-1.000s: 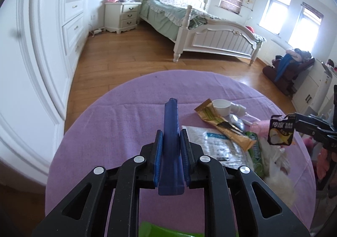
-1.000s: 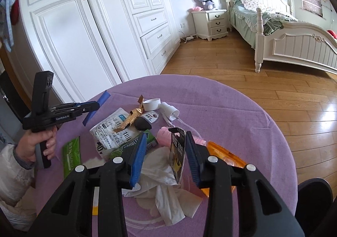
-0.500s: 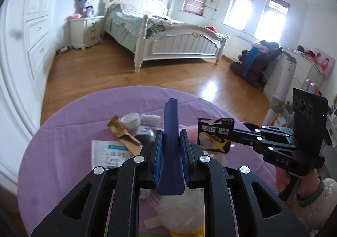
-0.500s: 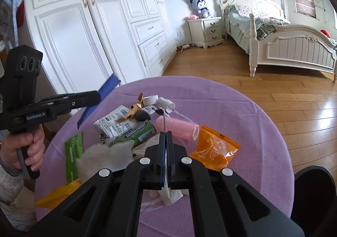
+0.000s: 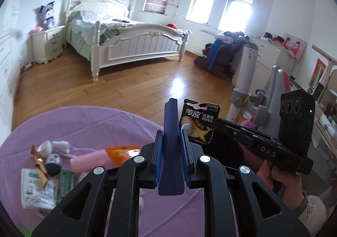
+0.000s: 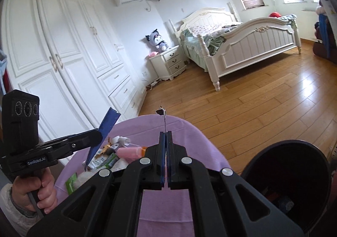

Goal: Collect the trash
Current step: 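Carry the blue strip and battery package with both tools over the bin, then open both tools to drop the items into the bin and return to the table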

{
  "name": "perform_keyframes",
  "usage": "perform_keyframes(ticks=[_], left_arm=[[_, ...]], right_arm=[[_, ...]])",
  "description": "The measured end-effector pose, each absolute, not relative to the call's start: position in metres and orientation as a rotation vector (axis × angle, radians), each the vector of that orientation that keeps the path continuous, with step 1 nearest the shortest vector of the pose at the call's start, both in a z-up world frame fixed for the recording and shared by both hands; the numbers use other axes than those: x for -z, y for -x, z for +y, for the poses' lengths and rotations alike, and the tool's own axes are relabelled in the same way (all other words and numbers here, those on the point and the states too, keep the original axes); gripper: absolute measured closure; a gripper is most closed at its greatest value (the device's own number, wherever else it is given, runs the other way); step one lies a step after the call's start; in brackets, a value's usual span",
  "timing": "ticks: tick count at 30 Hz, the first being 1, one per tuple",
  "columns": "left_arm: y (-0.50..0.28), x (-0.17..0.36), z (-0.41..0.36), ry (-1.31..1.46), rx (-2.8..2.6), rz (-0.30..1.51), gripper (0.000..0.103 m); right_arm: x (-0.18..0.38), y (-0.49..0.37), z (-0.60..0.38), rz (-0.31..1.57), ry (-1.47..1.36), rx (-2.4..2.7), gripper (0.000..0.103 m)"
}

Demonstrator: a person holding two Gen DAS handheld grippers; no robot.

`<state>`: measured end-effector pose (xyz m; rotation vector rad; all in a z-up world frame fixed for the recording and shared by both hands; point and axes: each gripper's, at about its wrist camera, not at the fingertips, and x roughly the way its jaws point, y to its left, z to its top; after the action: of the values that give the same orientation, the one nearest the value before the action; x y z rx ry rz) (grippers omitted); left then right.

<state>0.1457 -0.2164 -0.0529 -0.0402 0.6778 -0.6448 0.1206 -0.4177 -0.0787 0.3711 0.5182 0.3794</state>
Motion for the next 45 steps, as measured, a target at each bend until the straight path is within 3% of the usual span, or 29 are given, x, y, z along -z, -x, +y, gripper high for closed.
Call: perform_keyframes(ticks=[12,28,31,32,33,35,37,39,45], left_arm=[[-0.155,0.105,-0.334,0.038,0.807,0.798,0.085],[-0.157,0.138,-0.401,-0.022,0.86,0.88,0.085],[-0.155,0.138,-0.405,-0.04,0.855,0.872,0.064],[-0.154,0.138,-0.404,-0.04,0.848,0.865,0.048],[-0.154,0.136,-0.402,-0.035,0.843,0.856,0.04],[-0.152,0.134,-0.397,-0.034,0.832,0.848,0.04],[-0.152,0.13,-0.391,-0.031,0.823,0.849,0.04],[-0.15,0.125,-0.381,-0.024,0.803,0.845,0.029],[-0.141,0.105,-0.335,0.018,0.746,0.808,0.027]], right_arm=[[0.133,-0.107,-0.506,0.576,-0.473,-0.155,0.101],[0.172,-0.087,-0.546,0.64,-0.545,-0.079,0.099],[0.173,-0.085,-0.551,0.651,-0.542,-0.044,0.096],[0.173,-0.085,-0.552,0.655,-0.54,-0.037,0.096],[0.173,-0.085,-0.552,0.659,-0.536,-0.029,0.095],[0.172,-0.085,-0.55,0.667,-0.527,-0.025,0.095],[0.17,-0.084,-0.547,0.664,-0.526,-0.029,0.084],[0.166,-0.082,-0.542,0.631,-0.542,-0.039,0.041],[0.154,-0.089,-0.512,0.634,-0.518,-0.12,0.037]])
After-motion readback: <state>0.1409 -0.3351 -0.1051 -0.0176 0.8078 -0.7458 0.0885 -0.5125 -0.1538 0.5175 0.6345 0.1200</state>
